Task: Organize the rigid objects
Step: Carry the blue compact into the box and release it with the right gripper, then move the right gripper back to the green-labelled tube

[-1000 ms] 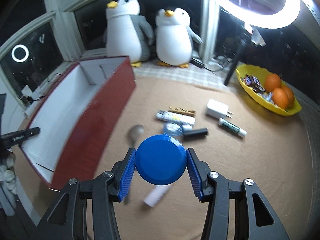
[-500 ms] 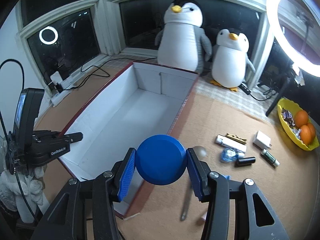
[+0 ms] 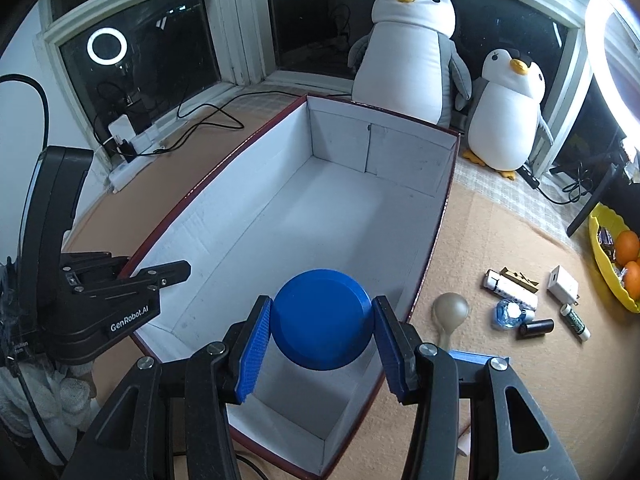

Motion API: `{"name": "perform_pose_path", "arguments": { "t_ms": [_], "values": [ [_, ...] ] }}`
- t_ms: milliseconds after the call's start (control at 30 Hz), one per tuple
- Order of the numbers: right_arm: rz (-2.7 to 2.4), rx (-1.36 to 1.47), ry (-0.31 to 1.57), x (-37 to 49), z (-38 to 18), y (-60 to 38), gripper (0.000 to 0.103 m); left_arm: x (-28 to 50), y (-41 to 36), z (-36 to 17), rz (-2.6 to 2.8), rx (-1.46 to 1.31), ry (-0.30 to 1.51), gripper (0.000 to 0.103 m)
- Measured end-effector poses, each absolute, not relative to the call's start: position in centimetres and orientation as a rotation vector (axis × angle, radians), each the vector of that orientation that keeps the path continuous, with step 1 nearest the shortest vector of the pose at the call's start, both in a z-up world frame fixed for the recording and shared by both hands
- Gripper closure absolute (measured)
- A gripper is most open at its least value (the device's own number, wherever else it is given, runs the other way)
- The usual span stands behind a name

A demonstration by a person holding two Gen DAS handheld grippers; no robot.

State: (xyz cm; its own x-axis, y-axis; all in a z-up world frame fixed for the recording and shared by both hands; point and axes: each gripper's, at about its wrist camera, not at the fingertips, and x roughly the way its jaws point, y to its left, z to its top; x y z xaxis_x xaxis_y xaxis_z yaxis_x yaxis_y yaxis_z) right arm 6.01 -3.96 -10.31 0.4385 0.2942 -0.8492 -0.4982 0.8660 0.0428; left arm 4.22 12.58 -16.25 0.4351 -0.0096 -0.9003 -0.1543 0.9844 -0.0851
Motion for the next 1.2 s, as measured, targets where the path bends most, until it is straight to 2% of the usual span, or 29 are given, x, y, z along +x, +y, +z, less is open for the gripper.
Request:
{"name": "perform_pose_path", "arguments": {
  "t_ms": [133,367,800,1200],
  "values": [
    [0.500,-0.214,1.001,6.1,-10.3,-3.9,0.056,4.3,12.4,-16.3,0.093,-0.155,1.121,0.093],
    [0.500,-0.194,0.994,6.2,-9.8,-4.4,0.048,4.3,12.2,-16.4,0.099,-0.151,1.127,0.093],
    [0.476,-0.156,0.975,6.6,-8.8,-6.7,0.047,4.3,11.8,-16.4,0.108,-0.133,1.140,0.093],
    [0.327,-0.064,0.976,9.2,-8.6,-16.1,0.047,4.5,10.9,-16.4,0.122,-0.107,1.163,0.093]
  ]
}}
